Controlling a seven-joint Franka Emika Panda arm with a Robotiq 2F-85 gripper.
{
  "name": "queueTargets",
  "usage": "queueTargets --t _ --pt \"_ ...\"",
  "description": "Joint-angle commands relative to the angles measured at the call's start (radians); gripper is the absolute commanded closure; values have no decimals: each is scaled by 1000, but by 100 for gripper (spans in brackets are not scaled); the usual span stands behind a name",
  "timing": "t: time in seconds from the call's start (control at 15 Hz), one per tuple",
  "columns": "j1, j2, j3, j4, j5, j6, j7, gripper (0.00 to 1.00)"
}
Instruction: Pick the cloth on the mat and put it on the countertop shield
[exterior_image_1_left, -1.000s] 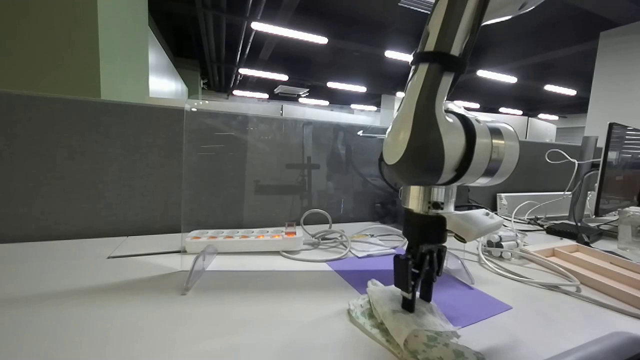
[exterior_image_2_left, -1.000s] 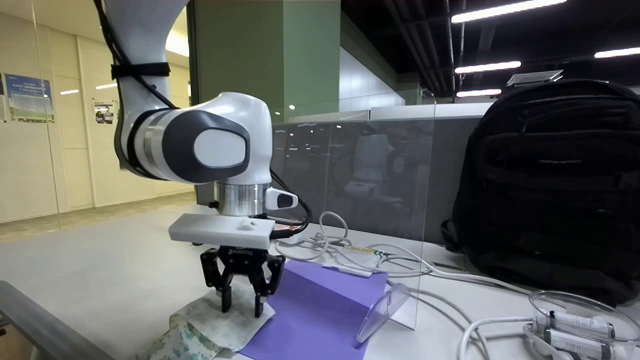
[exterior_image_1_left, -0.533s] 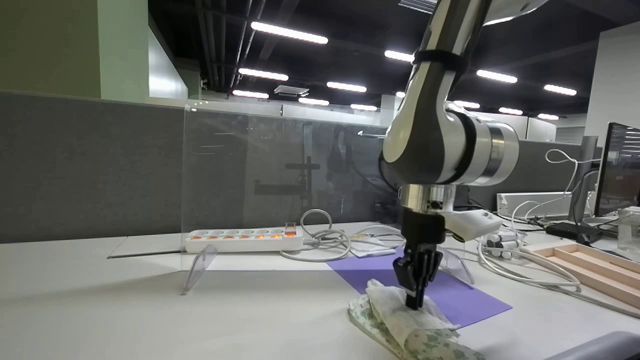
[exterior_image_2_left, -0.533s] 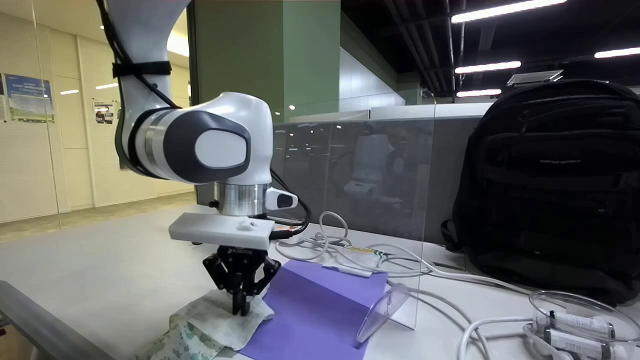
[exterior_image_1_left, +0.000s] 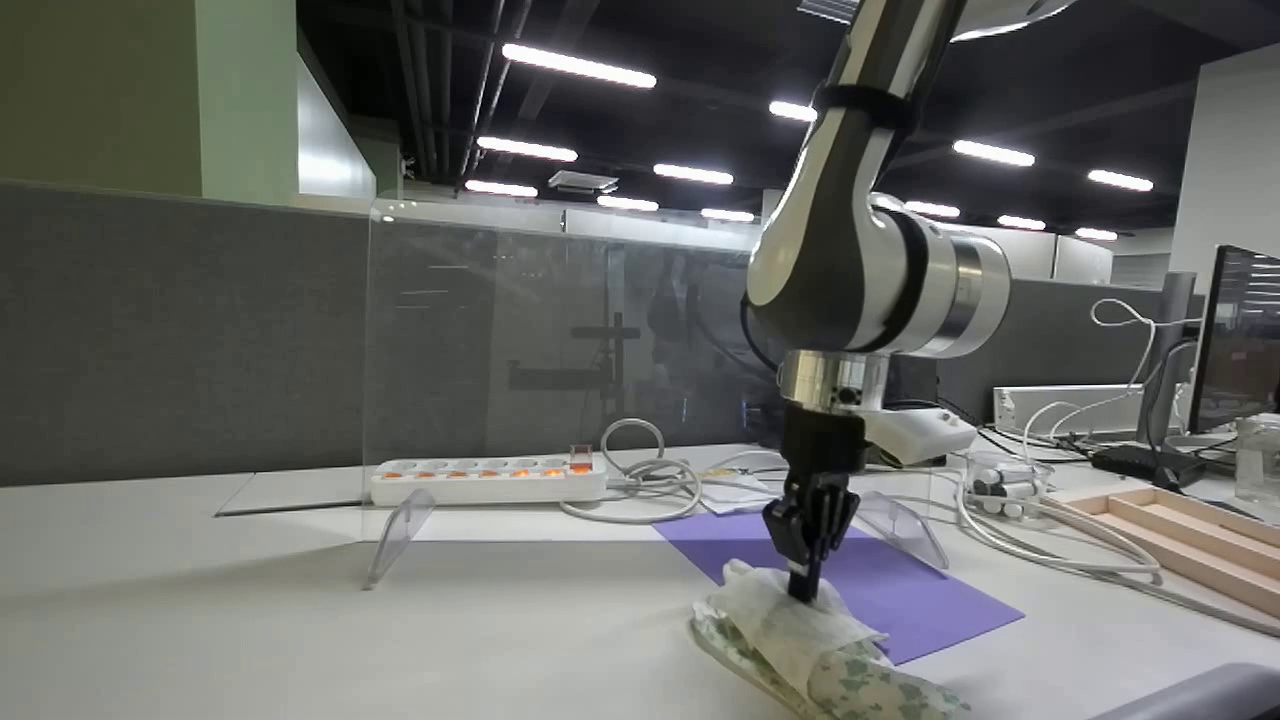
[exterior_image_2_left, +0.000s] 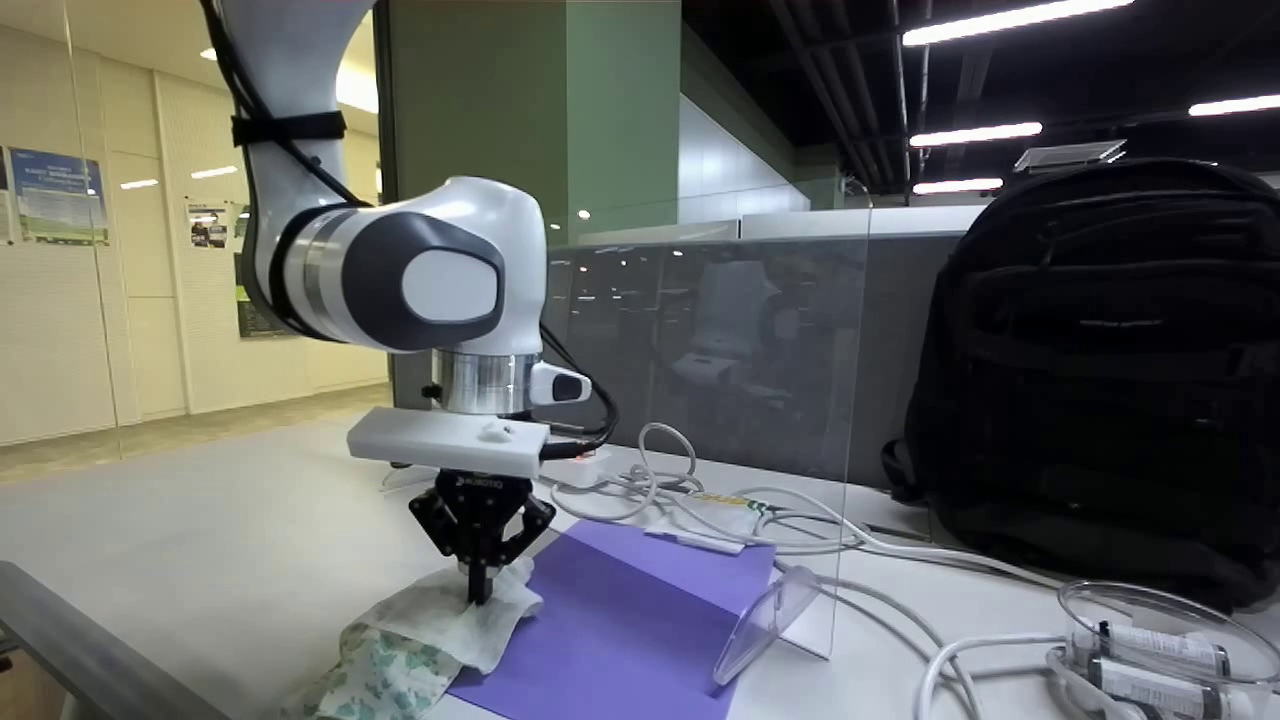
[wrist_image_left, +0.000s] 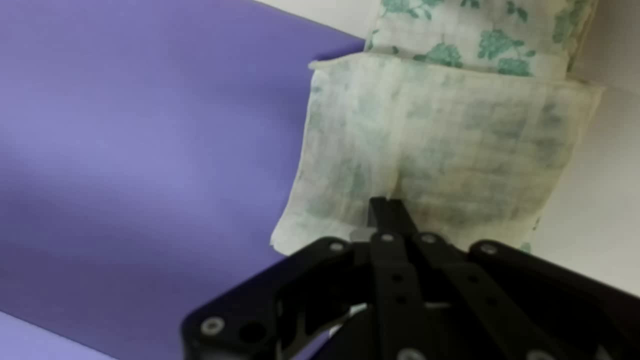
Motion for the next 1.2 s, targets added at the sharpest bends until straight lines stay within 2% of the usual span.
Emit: queueTargets --t 0.0,0.13,0.33,0.4,0.47,0.53,0.73,0.93,1.13 --pt "-35 -45 62 21 23 -55 -7 100" --pt "-35 -75 96 40 48 -115 -18 100" --pt "-42 -138 172 107 219 -341 -97 100" --pt "-9 -173 150 131 250 -415 -99 100" --pt "-35 -201 183 152 254 -484 -85 100" --pt "49 -235 110 180 287 -551 -86 100" --pt "134 -318 44 240 265 -664 -47 100" --pt "211 -385 -5 289 241 -706 -38 100" --pt "262 -435 -41 321 232 -699 -33 100"
